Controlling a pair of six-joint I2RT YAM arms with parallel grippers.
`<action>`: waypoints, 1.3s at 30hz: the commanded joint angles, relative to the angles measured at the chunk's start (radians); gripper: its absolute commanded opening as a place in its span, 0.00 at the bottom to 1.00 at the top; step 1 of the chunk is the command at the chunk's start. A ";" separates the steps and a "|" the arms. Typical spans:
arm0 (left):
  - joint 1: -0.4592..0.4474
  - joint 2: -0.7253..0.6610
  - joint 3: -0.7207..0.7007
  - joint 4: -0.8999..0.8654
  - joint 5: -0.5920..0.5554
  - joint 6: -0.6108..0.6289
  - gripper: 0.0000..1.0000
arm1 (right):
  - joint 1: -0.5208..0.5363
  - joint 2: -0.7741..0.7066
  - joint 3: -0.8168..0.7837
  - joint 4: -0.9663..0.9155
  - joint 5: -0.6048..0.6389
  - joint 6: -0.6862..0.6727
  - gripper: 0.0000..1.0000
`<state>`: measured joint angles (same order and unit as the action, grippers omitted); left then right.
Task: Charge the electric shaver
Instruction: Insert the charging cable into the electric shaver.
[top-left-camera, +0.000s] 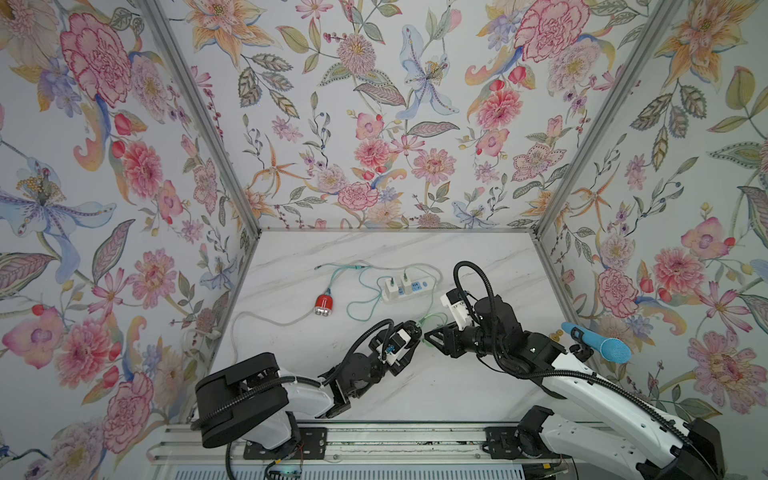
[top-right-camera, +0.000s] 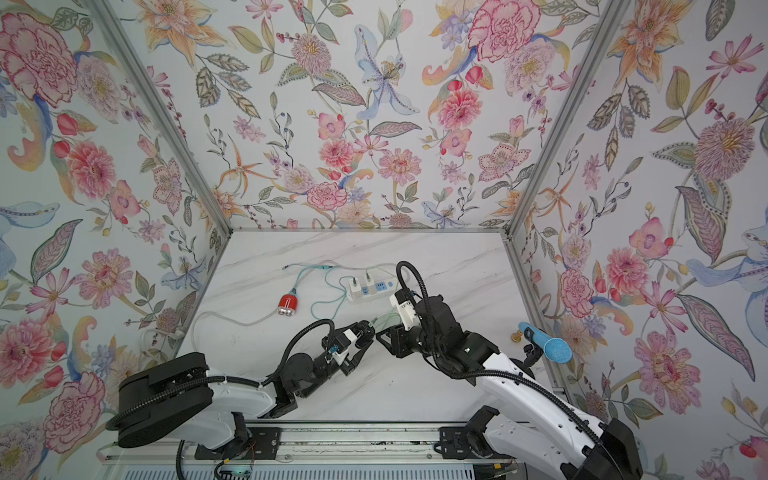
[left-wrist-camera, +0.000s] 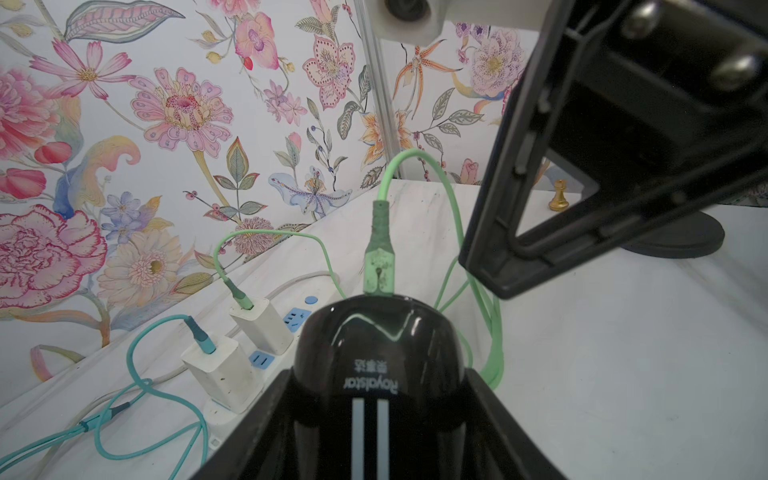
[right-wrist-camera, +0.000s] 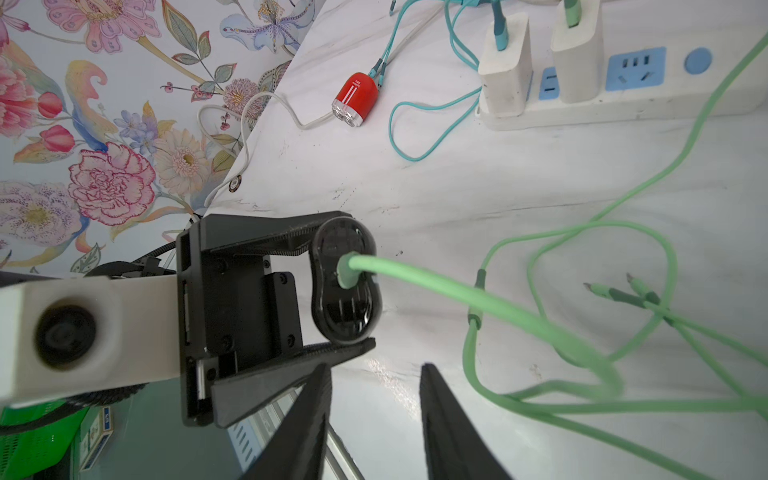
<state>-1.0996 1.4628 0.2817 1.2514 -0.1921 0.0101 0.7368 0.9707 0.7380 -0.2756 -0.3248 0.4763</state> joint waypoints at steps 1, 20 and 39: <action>0.007 0.002 0.021 0.048 -0.017 -0.021 0.00 | -0.018 -0.038 -0.004 0.112 0.003 0.057 0.39; -0.006 -0.036 0.043 -0.017 -0.009 -0.031 0.00 | -0.051 0.003 -0.066 0.324 0.025 0.126 0.37; -0.011 -0.070 0.066 -0.047 -0.051 -0.051 0.00 | -0.035 0.018 -0.078 0.393 0.069 0.147 0.30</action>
<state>-1.1046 1.4078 0.3122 1.1698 -0.2192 -0.0204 0.6937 0.9775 0.6724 0.0578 -0.2798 0.5983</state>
